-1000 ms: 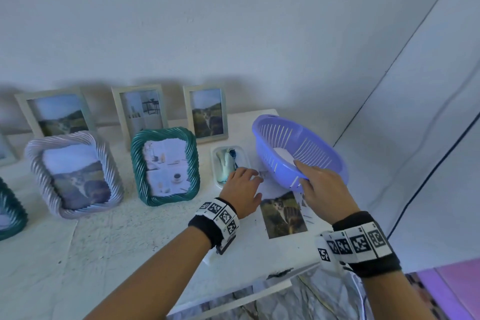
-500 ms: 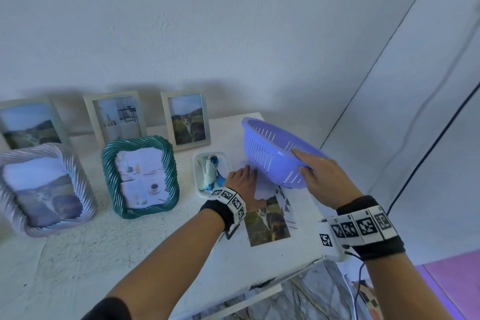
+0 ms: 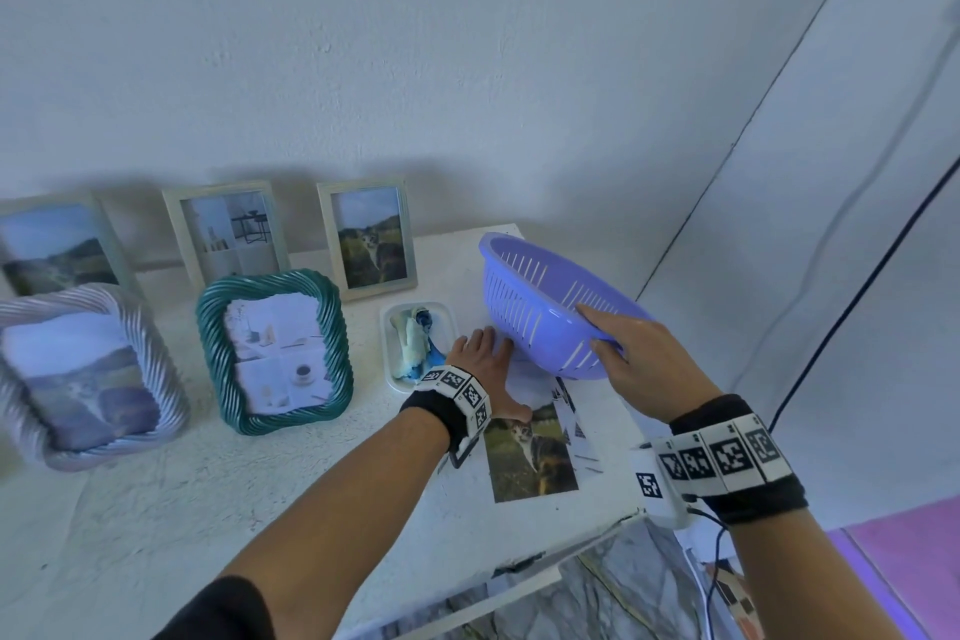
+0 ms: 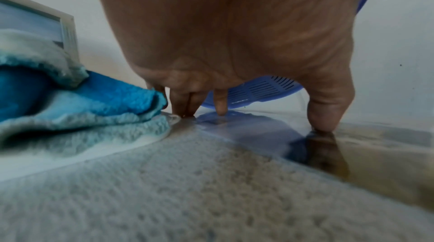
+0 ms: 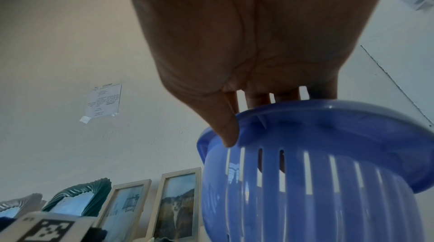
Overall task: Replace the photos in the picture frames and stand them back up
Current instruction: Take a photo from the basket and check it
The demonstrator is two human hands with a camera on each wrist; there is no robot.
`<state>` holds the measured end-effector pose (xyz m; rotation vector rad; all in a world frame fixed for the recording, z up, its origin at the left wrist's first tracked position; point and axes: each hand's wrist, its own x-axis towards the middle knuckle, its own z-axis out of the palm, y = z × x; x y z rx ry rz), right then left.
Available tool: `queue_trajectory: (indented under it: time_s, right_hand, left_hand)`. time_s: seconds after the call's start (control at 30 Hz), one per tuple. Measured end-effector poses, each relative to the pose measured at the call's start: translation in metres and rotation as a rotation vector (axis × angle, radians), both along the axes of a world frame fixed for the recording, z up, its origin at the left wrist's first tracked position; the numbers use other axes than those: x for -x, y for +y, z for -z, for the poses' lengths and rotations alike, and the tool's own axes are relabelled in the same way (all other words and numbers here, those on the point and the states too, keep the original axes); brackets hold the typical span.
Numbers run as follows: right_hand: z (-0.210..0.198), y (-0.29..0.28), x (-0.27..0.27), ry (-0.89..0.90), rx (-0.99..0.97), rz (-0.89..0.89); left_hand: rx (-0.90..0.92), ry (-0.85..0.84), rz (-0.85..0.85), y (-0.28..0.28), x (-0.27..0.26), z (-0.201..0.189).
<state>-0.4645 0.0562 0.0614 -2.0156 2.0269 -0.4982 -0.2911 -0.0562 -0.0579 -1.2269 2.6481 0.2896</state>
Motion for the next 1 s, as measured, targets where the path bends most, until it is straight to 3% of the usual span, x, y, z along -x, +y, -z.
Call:
queue_trajectory:
  time_s: [0.43,0.8,0.9,1.0]
  right_hand:
    - [0.02,0.02,-0.006,0.017,0.019,-0.074]
    - [0.057,0.048,-0.043,0.32,0.075,-0.092]
    - [0.064,0.062,-0.057,0.289,0.197,-0.022]
    - [0.066,0.089,-0.079,0.122,0.333,0.054]
  left_hand:
    - [0.011,0.002,0.164,0.055,-0.031,0.003]
    - [-0.04,0.04,0.184,0.086,-0.072,0.0]
    - [-0.049,0.03,0.185,0.092,-0.08,0.001]
    - [-0.061,0.023,0.183,0.097,-0.089,0.0]
